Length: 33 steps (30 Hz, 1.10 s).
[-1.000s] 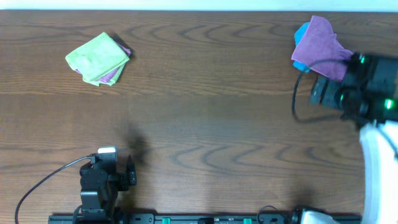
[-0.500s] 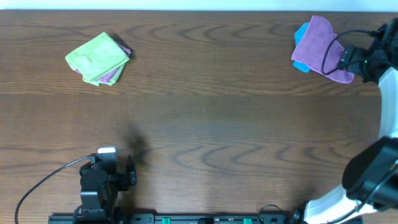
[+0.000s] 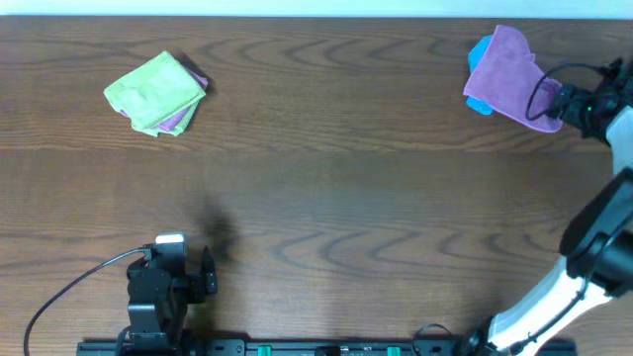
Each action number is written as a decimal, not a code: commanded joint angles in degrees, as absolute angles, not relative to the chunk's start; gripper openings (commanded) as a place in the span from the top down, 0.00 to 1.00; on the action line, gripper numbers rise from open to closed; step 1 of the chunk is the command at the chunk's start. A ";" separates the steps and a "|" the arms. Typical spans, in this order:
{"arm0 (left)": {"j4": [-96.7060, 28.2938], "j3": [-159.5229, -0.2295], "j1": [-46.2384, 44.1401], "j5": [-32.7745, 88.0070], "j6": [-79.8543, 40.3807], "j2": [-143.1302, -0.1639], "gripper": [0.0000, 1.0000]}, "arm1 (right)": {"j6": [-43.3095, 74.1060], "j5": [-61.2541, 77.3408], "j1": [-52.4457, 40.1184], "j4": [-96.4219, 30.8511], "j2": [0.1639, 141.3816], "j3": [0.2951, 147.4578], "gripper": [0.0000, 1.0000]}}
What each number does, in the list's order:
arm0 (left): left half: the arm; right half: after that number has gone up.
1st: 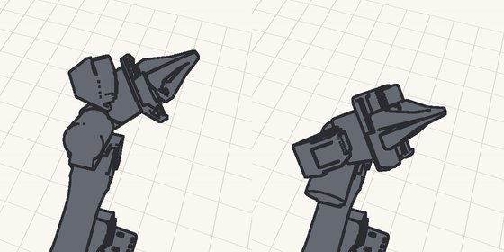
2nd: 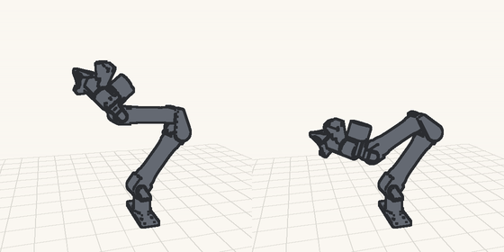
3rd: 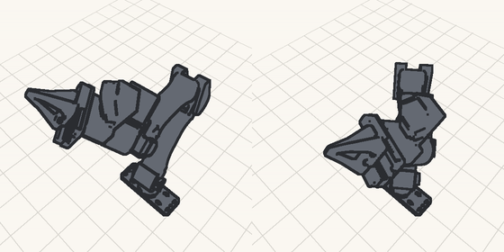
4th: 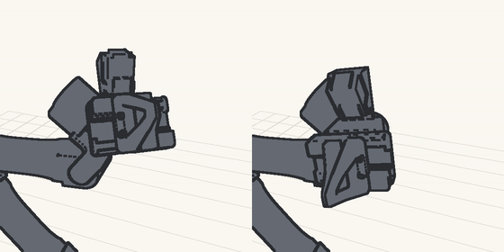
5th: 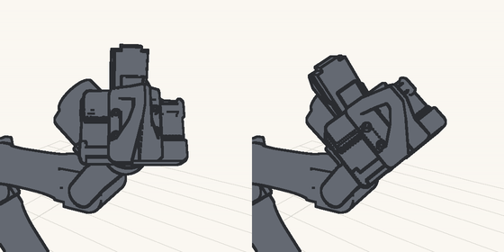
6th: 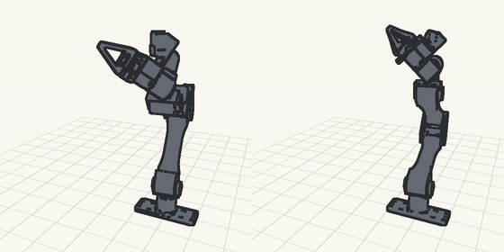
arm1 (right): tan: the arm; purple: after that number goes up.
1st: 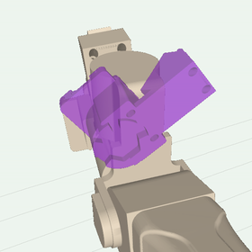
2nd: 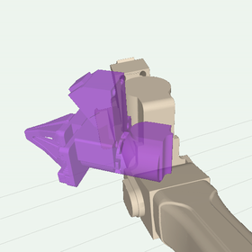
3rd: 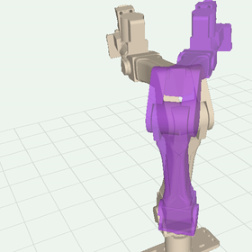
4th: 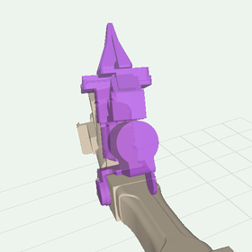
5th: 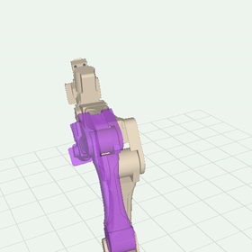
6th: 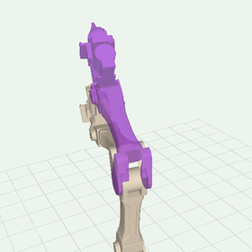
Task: Fold the cloth
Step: 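Reach the right gripper to the purple cloth at top right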
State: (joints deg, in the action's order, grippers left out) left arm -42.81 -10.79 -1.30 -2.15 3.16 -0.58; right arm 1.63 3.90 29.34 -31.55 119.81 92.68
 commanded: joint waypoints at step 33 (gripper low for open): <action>-43.38 -9.58 -1.52 -2.98 2.96 -0.21 0.05 | 1.65 19.42 31.46 -21.78 127.57 93.78 0.99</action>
State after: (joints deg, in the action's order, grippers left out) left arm -42.81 -10.79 -1.30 -2.15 3.16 -0.58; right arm 2.50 16.75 31.24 -21.56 129.64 92.68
